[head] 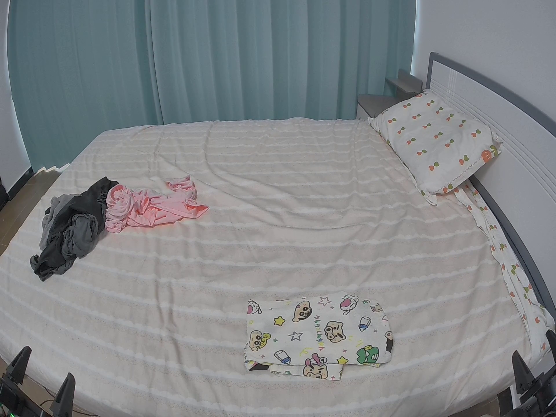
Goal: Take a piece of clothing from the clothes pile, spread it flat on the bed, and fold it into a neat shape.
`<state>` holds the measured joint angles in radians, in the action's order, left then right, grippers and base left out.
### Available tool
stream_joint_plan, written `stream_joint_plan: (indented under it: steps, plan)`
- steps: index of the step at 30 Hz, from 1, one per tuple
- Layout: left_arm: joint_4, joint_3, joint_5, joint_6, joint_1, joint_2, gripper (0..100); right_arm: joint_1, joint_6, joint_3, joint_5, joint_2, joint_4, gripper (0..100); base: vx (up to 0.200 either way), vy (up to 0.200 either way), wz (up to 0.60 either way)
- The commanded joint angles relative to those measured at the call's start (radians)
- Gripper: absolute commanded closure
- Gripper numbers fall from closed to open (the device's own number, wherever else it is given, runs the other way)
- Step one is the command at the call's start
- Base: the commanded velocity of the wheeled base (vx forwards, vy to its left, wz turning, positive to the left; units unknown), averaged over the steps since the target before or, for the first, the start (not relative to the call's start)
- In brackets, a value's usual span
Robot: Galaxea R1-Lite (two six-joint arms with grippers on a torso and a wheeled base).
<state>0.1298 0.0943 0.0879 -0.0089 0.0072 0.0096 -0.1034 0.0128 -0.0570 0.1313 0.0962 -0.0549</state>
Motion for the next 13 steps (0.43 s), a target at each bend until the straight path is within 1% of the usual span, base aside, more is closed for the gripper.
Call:
stream_joint_plan:
  steps: [1, 4, 7, 13]
  plan:
    - [-0.108, -0.059, 0.026, 0.061, 0.0, 0.0, 0, -0.001, 0.042, 0.051, 0.059, 0.007, 0.107, 0, 0.0, 0.0, 0.0]
    - [-0.134, -0.088, 0.013, 0.078, 0.0, 0.001, 0, -0.001, 0.046, 0.054, 0.059, 0.007, 0.113, 0, 0.0, 0.0, 0.0]
    - [-0.13, -0.094, -0.004, 0.067, 0.0, 0.0, 0, -0.001, 0.036, 0.054, 0.051, 0.007, 0.115, 0, 0.0, 0.0, 0.0]
    - [-0.13, -0.094, -0.077, 0.026, 0.0, 0.0, 0, -0.001, 0.039, 0.054, 0.053, 0.007, 0.113, 0, 0.0, 0.0, 0.0]
